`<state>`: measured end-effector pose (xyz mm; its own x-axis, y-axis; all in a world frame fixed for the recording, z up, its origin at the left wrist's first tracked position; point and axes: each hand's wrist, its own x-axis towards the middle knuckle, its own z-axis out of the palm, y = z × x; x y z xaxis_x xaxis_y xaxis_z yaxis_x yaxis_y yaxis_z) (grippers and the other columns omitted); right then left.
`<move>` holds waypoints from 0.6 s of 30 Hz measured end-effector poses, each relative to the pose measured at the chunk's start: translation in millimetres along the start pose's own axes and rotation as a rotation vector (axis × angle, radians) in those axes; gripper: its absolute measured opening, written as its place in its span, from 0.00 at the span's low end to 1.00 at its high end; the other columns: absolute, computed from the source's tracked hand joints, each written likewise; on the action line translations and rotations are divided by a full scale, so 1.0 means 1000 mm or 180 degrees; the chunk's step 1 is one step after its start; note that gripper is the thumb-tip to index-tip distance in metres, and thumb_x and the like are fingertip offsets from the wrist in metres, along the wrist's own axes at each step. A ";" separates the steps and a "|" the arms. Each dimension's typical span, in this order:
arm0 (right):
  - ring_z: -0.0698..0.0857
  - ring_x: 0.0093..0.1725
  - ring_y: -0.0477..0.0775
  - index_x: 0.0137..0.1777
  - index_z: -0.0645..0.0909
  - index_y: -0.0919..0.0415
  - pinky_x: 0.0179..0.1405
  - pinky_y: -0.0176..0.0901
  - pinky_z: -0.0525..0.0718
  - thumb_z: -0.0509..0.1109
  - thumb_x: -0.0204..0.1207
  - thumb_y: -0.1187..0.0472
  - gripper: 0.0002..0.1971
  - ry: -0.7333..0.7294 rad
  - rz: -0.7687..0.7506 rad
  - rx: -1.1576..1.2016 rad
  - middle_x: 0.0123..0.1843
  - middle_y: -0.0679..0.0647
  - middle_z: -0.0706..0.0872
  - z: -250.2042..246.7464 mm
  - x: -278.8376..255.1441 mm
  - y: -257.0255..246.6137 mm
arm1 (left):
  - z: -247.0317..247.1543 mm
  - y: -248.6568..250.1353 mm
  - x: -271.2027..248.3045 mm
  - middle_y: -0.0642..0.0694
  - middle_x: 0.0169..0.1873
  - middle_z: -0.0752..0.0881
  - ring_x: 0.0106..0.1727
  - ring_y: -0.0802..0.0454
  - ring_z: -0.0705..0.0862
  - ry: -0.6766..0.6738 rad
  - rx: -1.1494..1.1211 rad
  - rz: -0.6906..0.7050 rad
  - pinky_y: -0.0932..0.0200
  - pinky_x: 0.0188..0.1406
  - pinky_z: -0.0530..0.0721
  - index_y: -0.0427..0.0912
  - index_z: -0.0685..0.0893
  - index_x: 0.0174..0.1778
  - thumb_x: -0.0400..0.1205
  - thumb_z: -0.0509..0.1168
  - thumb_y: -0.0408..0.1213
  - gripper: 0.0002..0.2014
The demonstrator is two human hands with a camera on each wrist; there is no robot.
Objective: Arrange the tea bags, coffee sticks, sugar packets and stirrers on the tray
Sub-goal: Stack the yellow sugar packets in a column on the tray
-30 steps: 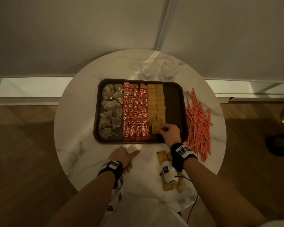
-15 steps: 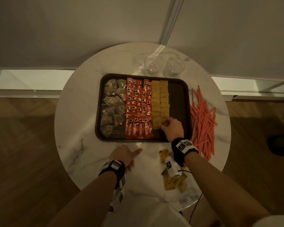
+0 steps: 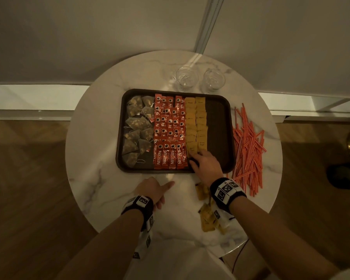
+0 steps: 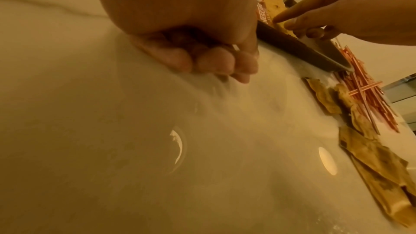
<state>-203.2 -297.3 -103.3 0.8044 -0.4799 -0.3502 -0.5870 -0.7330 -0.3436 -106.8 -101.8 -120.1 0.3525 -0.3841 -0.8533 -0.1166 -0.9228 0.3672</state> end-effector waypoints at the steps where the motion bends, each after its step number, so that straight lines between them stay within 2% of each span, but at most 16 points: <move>1: 0.77 0.68 0.56 0.79 0.73 0.51 0.68 0.53 0.78 0.61 0.86 0.51 0.22 0.0008 0.0027 0.0074 0.70 0.55 0.78 -0.003 -0.001 -0.001 | 0.000 0.000 0.000 0.48 0.22 0.89 0.24 0.53 0.88 -0.0002 -0.0008 0.0010 0.56 0.40 0.90 0.40 0.89 0.28 0.76 0.56 0.75 0.39; 3: 0.78 0.68 0.55 0.78 0.74 0.53 0.69 0.54 0.78 0.63 0.86 0.53 0.21 0.0084 0.0115 0.0402 0.70 0.54 0.79 -0.009 -0.005 0.000 | 0.000 0.000 0.000 0.47 0.23 0.89 0.24 0.52 0.88 -0.0014 -0.0040 0.0038 0.56 0.39 0.90 0.39 0.90 0.29 0.77 0.56 0.74 0.39; 5: 0.81 0.64 0.51 0.74 0.78 0.56 0.66 0.49 0.81 0.66 0.85 0.56 0.19 0.0276 0.0149 0.0820 0.65 0.52 0.82 -0.015 -0.013 0.003 | 0.000 0.000 -0.001 0.47 0.23 0.89 0.24 0.52 0.87 -0.0019 -0.0114 0.0058 0.58 0.35 0.88 0.38 0.90 0.30 0.78 0.57 0.73 0.38; 8: 0.83 0.49 0.45 0.60 0.86 0.56 0.53 0.40 0.83 0.70 0.82 0.59 0.10 0.0498 0.0245 0.1145 0.51 0.46 0.85 -0.024 -0.036 0.015 | 0.000 0.000 -0.003 0.46 0.24 0.89 0.23 0.52 0.87 -0.0021 -0.0103 0.0072 0.60 0.31 0.85 0.37 0.90 0.31 0.79 0.57 0.72 0.38; 11: 0.83 0.39 0.42 0.52 0.87 0.53 0.38 0.35 0.79 0.71 0.81 0.55 0.05 0.0305 0.0530 0.1039 0.40 0.46 0.86 -0.023 -0.064 0.035 | 0.000 0.000 -0.004 0.45 0.24 0.89 0.23 0.50 0.87 -0.0033 -0.0151 0.0123 0.60 0.31 0.85 0.36 0.90 0.30 0.80 0.57 0.71 0.38; 13: 0.82 0.38 0.43 0.52 0.86 0.53 0.36 0.34 0.78 0.71 0.80 0.51 0.08 0.0116 0.0659 0.0727 0.40 0.47 0.87 -0.017 -0.078 0.046 | 0.001 0.001 -0.005 0.44 0.24 0.89 0.24 0.49 0.87 -0.0040 -0.0163 0.0140 0.60 0.30 0.83 0.35 0.90 0.30 0.80 0.57 0.70 0.39; 15: 0.83 0.43 0.47 0.55 0.84 0.52 0.44 0.41 0.83 0.71 0.78 0.43 0.15 -0.0141 0.0730 0.0393 0.46 0.48 0.87 -0.008 -0.087 0.046 | 0.001 0.003 -0.006 0.43 0.24 0.89 0.24 0.49 0.87 -0.0010 -0.0148 0.0149 0.61 0.30 0.83 0.35 0.91 0.30 0.80 0.57 0.70 0.39; 18: 0.83 0.44 0.51 0.57 0.76 0.51 0.41 0.44 0.80 0.69 0.74 0.33 0.24 -0.0465 0.0850 -0.0007 0.45 0.48 0.83 0.006 -0.091 0.030 | 0.002 0.004 -0.007 0.44 0.23 0.89 0.23 0.50 0.87 0.0052 -0.0176 0.0169 0.60 0.31 0.83 0.35 0.91 0.30 0.81 0.57 0.69 0.38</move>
<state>-294.6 -273.1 -86.9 0.5998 -0.5814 -0.5497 -0.7755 -0.5915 -0.2206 -111.3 -102.5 -113.1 0.3622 -0.4317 -0.8261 -0.0842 -0.8978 0.4322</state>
